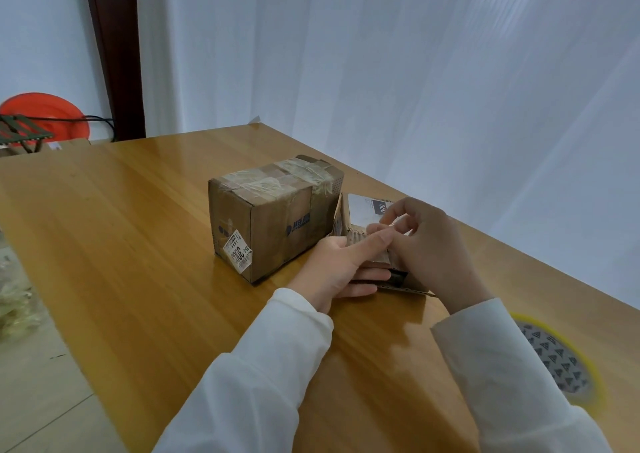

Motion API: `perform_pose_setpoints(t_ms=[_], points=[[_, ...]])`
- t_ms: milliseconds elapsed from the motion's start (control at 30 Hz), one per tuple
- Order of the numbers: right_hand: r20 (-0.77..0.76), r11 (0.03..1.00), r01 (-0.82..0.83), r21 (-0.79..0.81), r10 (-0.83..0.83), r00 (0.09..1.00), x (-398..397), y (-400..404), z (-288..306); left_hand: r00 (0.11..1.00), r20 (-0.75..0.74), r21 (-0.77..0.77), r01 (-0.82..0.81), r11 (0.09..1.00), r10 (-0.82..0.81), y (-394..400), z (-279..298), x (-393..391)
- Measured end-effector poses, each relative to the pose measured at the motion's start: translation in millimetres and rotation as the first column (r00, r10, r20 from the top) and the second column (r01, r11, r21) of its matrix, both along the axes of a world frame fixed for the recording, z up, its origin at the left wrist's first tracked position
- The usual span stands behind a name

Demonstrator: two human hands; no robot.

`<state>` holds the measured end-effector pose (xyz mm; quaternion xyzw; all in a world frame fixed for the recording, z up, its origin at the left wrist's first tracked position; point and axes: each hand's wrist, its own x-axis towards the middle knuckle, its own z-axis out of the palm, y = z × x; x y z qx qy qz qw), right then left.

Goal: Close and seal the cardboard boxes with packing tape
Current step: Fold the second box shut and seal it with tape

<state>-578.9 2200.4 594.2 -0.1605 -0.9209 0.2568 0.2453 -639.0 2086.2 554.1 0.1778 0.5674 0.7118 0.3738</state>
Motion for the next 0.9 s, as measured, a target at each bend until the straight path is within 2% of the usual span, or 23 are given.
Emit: perform_pose_setpoints(t_ms=[100, 233, 467, 800, 900], points=[[0.009, 1.000, -0.019, -0.005, 0.019, 1.000, 1, 3, -1, 0.998, 0.063, 0.043, 0.017, 0.999, -0.019, 0, -3, -2], [0.023, 1.000, -0.016, 0.017, 0.015, 1.000, 2, 6, -3, 0.997, 0.055, 0.045, 0.054, 0.998, -0.057, 0, -4, -3], [0.048, 0.972, 0.166, 0.164, -0.176, 0.983, 0, 3, -3, 0.986, 0.072, 0.073, 0.148, 0.986, -0.153, 0, -3, -3], [0.018, 0.916, 0.323, 0.239, -0.337, 0.941, 2, 13, -5, 0.986, 0.087, 0.078, 0.134, 0.988, -0.140, 3, -7, -1], [-0.083, 0.933, 0.264, 0.244, -0.251, 0.964, 9, 31, -1, 0.978, 0.115, 0.095, 0.162, 0.982, -0.172, 2, -5, 2]])
